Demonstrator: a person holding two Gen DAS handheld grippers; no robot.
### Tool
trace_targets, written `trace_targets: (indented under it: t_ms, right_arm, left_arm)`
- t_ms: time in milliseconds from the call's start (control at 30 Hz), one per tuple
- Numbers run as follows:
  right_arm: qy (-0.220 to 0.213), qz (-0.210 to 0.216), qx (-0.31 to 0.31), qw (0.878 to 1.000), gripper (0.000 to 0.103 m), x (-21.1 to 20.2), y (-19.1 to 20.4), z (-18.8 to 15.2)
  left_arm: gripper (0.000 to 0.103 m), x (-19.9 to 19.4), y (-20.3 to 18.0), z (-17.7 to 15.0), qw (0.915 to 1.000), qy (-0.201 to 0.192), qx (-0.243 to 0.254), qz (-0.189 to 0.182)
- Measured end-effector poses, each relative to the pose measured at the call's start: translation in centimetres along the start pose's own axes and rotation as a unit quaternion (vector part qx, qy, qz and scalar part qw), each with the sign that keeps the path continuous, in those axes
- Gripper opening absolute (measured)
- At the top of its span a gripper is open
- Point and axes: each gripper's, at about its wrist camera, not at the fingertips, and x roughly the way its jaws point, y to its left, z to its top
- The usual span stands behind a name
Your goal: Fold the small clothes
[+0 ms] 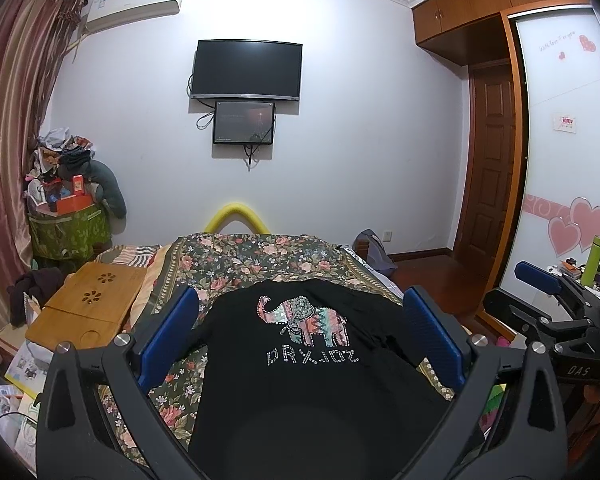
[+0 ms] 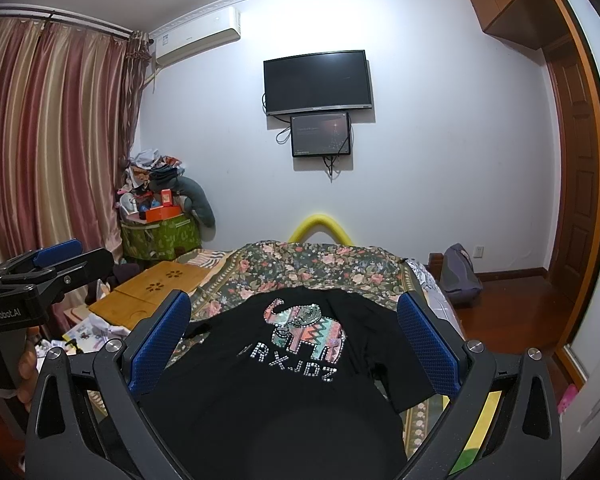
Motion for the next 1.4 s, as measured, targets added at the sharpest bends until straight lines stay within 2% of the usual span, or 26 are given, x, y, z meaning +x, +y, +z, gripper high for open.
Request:
trace_targets:
  t_ms: [1133, 1400]
  right_arm:
    - [0.002, -0.001, 0.003, 1.0, 0.102, 0.0, -0.4, -0.3]
    - [0.009, -0.004, 0.005, 1.0, 0.102, 0.4, -0.6, -0.3]
  left_arm:
    - [0.103, 0.0, 0.2, -0.1, 1.0, 0.0, -0.001, 0.002]
    - [0.103, 1.1, 0.6, -0.1, 1.0, 0.009, -0.004, 0.0]
